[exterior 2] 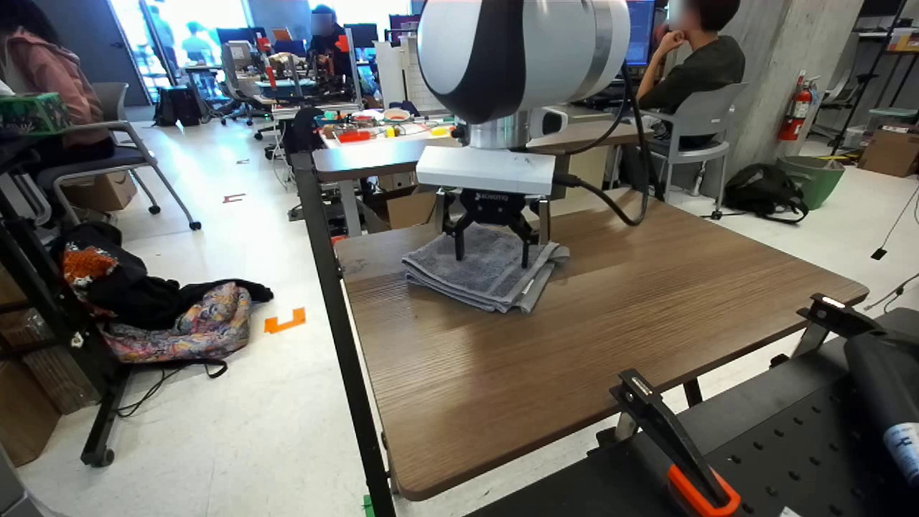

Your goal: Move the towel to the right

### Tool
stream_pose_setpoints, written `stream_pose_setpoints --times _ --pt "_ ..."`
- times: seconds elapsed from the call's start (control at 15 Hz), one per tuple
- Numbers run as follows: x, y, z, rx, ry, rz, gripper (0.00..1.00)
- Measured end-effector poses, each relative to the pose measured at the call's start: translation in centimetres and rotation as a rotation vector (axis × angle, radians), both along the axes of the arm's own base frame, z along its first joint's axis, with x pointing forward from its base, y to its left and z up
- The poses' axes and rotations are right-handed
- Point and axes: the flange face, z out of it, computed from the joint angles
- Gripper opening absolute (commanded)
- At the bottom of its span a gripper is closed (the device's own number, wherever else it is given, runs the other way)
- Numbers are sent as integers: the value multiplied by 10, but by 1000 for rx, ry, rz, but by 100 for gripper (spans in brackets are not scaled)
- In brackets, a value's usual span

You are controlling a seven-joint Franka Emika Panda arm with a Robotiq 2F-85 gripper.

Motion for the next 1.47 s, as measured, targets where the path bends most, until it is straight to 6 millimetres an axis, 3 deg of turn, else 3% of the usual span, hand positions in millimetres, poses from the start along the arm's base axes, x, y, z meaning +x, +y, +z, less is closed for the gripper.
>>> stream_pose_setpoints --times 0.47,0.67,0.87,1.47 --pt "-2 -26 -9 -35 53 -21 100" --pt "-2 -47 -12 -53 82 -32 100" --pt "-5 -86 -17 -78 106 -64 100" --pt "-31 -239 -27 -143 208 -223 100"
